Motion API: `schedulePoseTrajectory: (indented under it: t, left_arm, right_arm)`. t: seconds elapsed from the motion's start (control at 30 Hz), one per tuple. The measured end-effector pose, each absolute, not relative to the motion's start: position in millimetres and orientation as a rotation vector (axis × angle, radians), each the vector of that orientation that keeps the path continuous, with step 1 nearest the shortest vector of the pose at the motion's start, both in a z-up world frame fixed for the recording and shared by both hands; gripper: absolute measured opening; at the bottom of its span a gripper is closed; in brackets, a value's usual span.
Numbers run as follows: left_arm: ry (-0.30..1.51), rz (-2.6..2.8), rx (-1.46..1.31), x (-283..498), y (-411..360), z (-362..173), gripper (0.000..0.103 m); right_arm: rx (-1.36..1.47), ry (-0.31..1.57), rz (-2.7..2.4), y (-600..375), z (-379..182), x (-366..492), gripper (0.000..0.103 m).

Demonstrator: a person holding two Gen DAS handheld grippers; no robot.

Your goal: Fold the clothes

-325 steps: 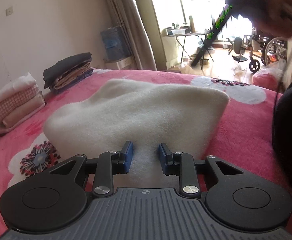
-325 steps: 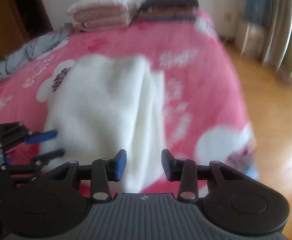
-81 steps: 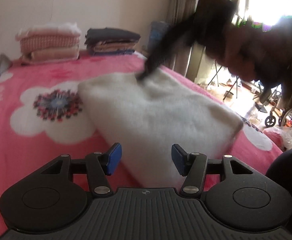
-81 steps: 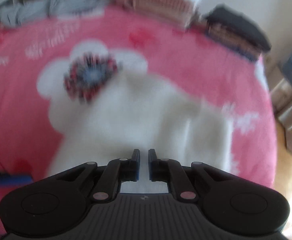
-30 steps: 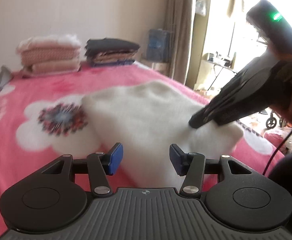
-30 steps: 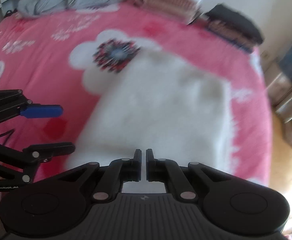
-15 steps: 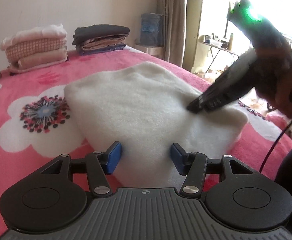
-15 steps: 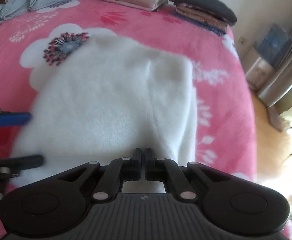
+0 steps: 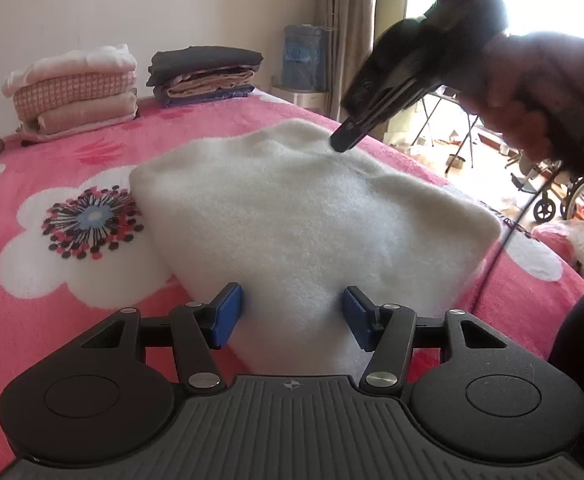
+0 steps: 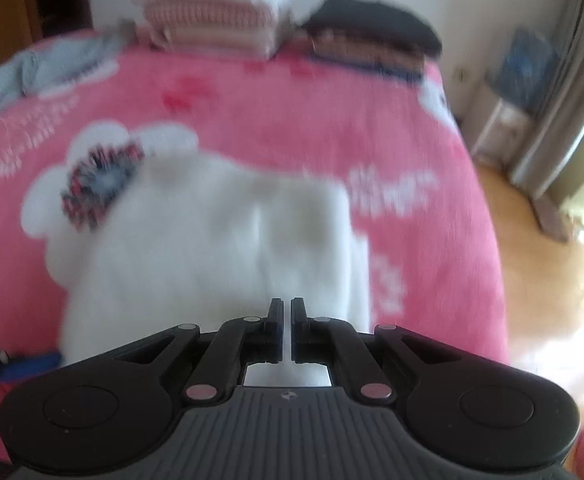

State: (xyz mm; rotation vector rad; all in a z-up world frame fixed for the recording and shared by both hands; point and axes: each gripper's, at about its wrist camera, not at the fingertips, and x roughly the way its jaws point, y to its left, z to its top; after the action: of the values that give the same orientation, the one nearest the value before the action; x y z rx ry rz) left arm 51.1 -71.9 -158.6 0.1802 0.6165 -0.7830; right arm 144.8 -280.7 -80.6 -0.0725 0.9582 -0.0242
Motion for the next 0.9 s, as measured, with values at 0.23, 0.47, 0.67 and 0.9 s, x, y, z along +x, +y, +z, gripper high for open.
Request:
schedulePoseTrajectory:
  t: [0.23,0.47,0.67,0.9]
  left_arm:
    - [0.616,-0.794,0.167,52,-66,-161,0.056]
    - [0.620,-0.796,0.152,52,-64,-161,0.056]
    - [0.622,-0.799,0.142,51,-61,-163,0.056]
    - [0.640,-0.795,0.128,53,-56,-161,0.057]
  right_arm:
    - [0.059,1.009,-0.074,-298,-95,176,0.001]
    - [-0.043,1.021,0.026,-265,-117,196,0.000]
    - [0.055,0.971,0.117,-242,-91,210,0.002]
    - [-0.110,1.043,0.185,-198,-138,243,0.001]
